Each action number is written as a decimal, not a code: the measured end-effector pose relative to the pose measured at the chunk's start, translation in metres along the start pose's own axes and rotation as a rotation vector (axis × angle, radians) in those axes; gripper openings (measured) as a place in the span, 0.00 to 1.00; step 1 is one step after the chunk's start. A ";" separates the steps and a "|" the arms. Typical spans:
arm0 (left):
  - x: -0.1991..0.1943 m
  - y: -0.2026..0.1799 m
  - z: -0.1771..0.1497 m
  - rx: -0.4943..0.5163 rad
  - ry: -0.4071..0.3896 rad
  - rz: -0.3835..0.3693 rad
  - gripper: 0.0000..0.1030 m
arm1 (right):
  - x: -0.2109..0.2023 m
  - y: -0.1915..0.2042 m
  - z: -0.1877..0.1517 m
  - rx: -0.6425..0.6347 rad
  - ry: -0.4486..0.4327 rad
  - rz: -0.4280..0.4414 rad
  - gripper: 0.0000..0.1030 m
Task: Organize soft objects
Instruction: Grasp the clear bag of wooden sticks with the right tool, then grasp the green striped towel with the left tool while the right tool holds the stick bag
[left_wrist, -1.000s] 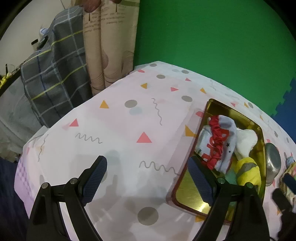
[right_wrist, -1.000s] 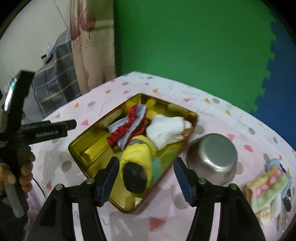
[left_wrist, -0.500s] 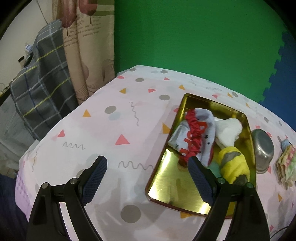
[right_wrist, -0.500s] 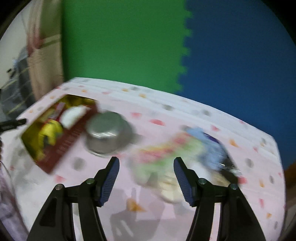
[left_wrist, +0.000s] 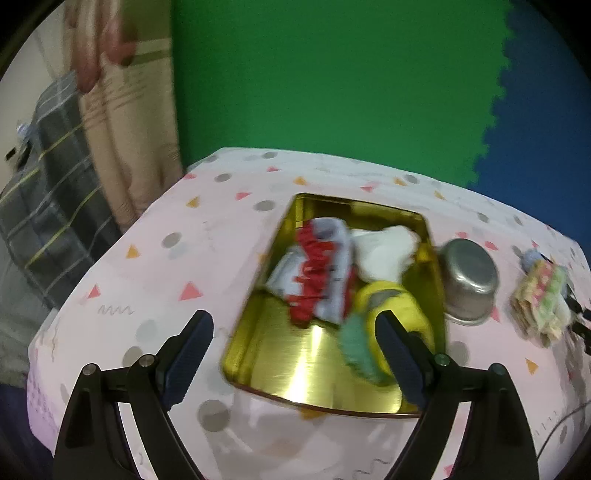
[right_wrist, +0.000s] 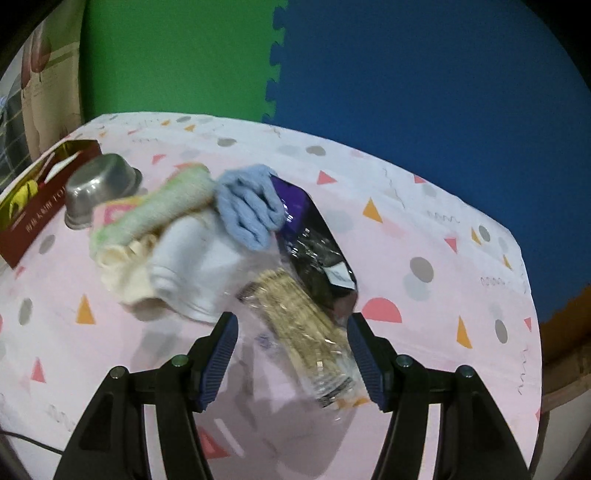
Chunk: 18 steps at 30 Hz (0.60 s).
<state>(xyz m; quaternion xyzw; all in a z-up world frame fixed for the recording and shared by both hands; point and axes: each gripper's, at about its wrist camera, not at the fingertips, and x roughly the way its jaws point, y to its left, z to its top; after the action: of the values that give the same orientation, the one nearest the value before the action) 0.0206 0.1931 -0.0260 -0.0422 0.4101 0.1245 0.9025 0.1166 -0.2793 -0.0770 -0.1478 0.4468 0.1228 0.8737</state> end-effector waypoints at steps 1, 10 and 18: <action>-0.001 -0.006 0.001 0.010 0.003 -0.006 0.86 | 0.003 -0.002 -0.001 0.000 0.000 0.008 0.61; -0.002 -0.075 0.005 0.113 0.038 -0.111 0.86 | 0.030 -0.010 -0.004 0.078 0.000 0.115 0.61; 0.004 -0.141 0.003 0.221 0.052 -0.200 0.86 | 0.020 0.001 -0.022 0.142 -0.015 0.091 0.34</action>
<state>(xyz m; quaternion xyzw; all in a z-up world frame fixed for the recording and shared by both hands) 0.0618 0.0580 -0.0303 0.0134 0.4383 -0.0132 0.8986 0.1115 -0.2849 -0.1055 -0.0641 0.4540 0.1318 0.8789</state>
